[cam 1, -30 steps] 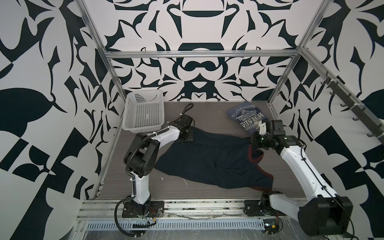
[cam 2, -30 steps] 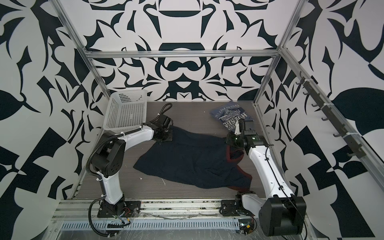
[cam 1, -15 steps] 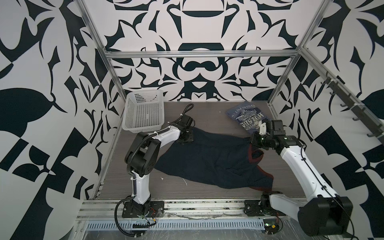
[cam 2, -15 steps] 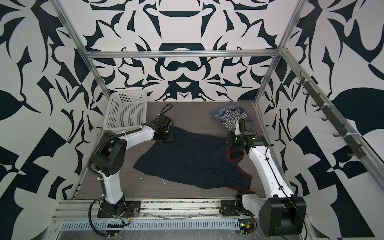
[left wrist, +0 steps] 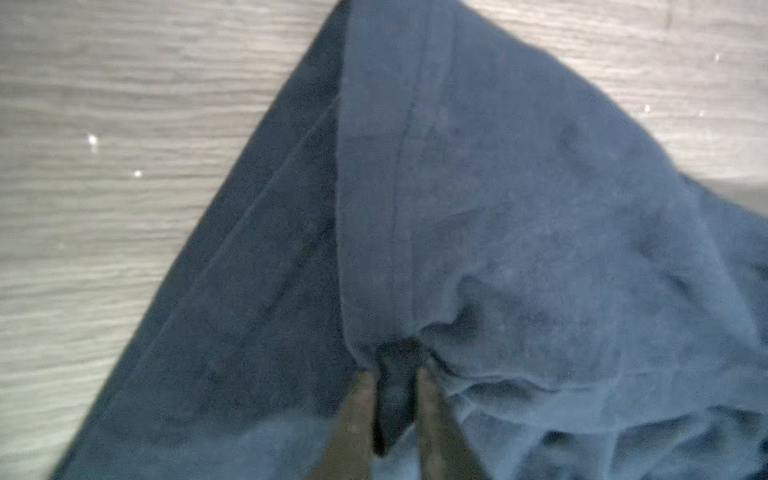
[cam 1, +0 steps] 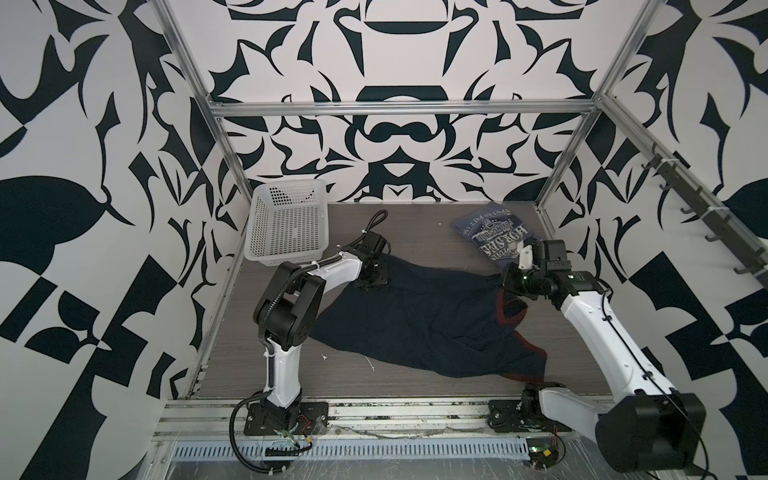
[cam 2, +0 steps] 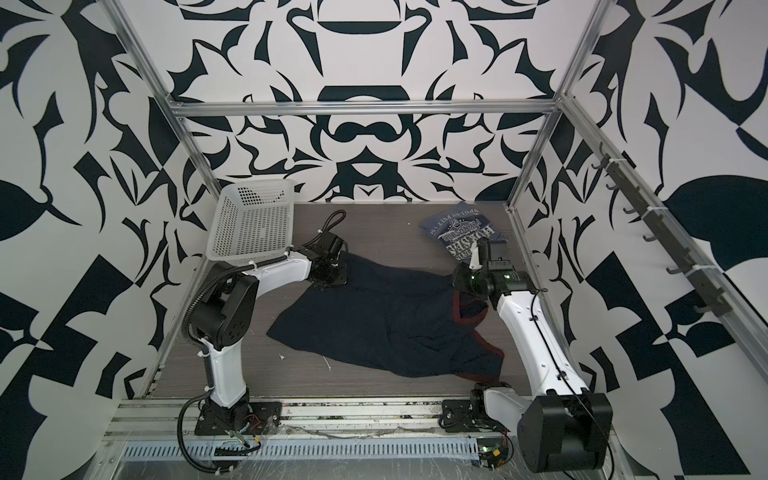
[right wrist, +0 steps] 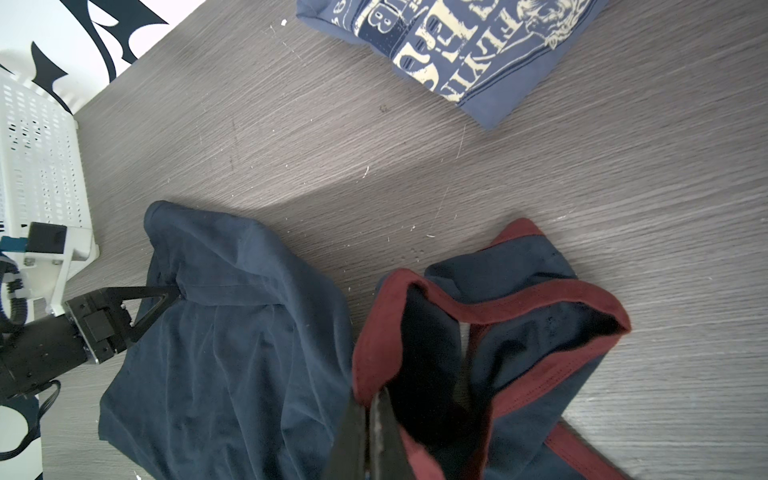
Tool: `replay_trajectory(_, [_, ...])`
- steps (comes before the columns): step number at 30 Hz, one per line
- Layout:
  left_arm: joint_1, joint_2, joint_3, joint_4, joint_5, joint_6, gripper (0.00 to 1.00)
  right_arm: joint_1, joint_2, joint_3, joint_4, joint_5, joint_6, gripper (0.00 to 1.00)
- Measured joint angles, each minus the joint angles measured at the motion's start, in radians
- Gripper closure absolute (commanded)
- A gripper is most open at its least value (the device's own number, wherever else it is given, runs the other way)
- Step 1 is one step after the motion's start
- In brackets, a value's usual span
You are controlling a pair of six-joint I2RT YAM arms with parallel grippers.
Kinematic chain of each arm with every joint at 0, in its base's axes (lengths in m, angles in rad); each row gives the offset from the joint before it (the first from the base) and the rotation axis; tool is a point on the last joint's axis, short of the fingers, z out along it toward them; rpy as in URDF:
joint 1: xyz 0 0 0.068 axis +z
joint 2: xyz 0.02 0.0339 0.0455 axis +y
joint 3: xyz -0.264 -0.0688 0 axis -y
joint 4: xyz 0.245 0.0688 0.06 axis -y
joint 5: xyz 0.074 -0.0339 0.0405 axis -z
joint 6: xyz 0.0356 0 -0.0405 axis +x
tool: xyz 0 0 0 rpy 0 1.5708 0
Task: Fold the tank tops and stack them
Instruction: 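Lift the navy tank top high with both grippers holding its edges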
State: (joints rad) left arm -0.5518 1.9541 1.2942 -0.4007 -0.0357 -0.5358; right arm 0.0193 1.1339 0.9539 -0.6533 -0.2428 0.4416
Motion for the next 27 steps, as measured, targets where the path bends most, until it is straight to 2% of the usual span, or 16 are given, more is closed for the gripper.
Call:
replay_trajectory(6, [0.000, -0.028, -0.003, 0.001, -0.035, 0.001, 0.99, 0.000, 0.000, 0.000, -0.001, 0.003, -0.002, 1.00])
replay_trajectory(10, [0.000, -0.146, -0.039, 0.016, -0.069, 0.005, 1.00, -0.007, -0.002, 0.000, -0.011, 0.013, -0.010, 1.00])
replay_trajectory(15, [0.000, -0.395, -0.147, 0.064, -0.125, 0.016, 1.00, -0.018, -0.038, 0.027, -0.066, 0.041, -0.034, 1.00])
replay_trajectory(20, [0.000, -0.731, -0.270, 0.092, -0.188, 0.025, 1.00, -0.020, -0.134, 0.142, -0.136, 0.056, -0.063, 1.00])
replay_trajectory(27, [0.000, -1.166, -0.266, 0.086, -0.205, 0.055, 1.00, -0.019, -0.274, 0.370, -0.200, -0.019, -0.083, 1.00])
